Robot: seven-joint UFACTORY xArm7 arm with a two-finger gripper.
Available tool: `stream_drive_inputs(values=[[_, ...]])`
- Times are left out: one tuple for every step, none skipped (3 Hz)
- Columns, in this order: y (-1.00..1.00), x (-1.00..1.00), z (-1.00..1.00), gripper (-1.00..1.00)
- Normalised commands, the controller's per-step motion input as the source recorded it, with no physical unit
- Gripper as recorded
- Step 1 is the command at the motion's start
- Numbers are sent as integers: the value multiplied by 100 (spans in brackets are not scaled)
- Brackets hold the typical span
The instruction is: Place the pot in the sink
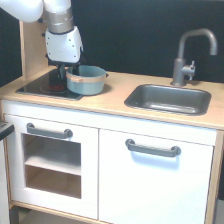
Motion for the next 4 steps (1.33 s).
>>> stream_drive_inputs(values=[[3,14,8,-99],[3,11,16,-99],[-10,44,72,-100],[14,75,97,-100]])
